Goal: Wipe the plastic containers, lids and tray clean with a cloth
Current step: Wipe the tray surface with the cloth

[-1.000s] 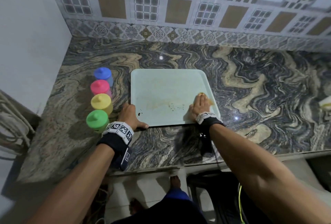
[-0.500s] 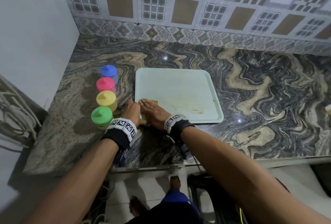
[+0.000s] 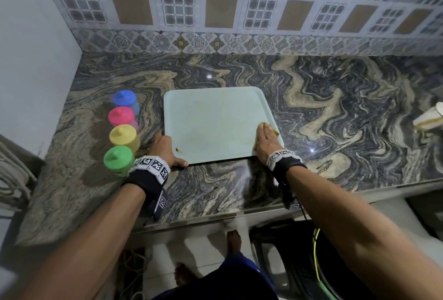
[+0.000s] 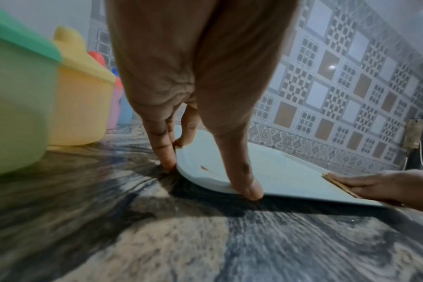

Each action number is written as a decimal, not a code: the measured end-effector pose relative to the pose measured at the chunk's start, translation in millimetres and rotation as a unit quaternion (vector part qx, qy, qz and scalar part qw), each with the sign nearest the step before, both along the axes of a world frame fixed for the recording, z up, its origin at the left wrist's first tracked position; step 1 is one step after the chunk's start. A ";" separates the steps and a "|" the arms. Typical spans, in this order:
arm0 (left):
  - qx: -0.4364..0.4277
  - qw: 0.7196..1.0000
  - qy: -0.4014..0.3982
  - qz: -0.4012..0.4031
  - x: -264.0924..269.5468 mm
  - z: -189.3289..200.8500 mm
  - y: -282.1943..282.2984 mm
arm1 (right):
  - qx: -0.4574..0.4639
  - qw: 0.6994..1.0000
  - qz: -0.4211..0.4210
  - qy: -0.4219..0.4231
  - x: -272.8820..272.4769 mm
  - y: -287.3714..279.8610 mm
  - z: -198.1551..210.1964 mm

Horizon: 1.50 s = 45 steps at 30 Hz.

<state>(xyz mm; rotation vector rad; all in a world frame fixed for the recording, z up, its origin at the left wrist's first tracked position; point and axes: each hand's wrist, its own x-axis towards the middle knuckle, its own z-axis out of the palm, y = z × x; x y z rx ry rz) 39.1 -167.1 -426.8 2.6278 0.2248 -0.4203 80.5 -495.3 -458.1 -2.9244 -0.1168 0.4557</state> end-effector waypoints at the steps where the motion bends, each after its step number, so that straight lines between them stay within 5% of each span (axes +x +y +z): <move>1: 0.005 1.000 0.000 0.001 -1.5 4.5 0.3 | -0.002 1.000 -0.016 0.005 -5.0 7.2 -1.8; 4: 0.003 1.000 0.017 -0.003 -3.2 12.6 4.8 | 0.009 1.000 -0.012 -0.005 -17.4 41.5 -4.6; 15: -0.007 0.999 -0.026 -0.044 -6.7 11.7 12.5 | 0.116 0.959 0.258 -0.003 -39.0 207.3 -0.1; 20: 0.044 0.997 0.003 -0.069 -8.4 17.0 9.4 | 0.208 0.936 0.284 0.006 -52.0 166.4 5.8; 26: 0.094 0.992 0.023 -0.078 -5.9 19.1 6.6 | 0.202 0.942 0.268 -0.017 -50.0 78.4 15.6; 34: 0.167 0.982 0.026 -0.085 -6.3 24.0 2.5 | 0.071 0.997 0.031 -0.018 -25.8 -36.2 27.9; 39: 0.149 0.981 0.024 -0.124 10.5 22.6 -22.8 | 0.160 0.980 -0.079 -0.085 22.2 32.7 36.8; 43: 0.117 0.979 0.081 -0.144 23.7 12.3 -36.7 | 0.199 0.966 0.072 -0.150 65.8 133.4 37.3; 45: 0.126 0.976 0.089 -0.152 26.7 10.9 -38.5 | 0.160 0.966 0.170 -0.107 88.0 169.5 31.3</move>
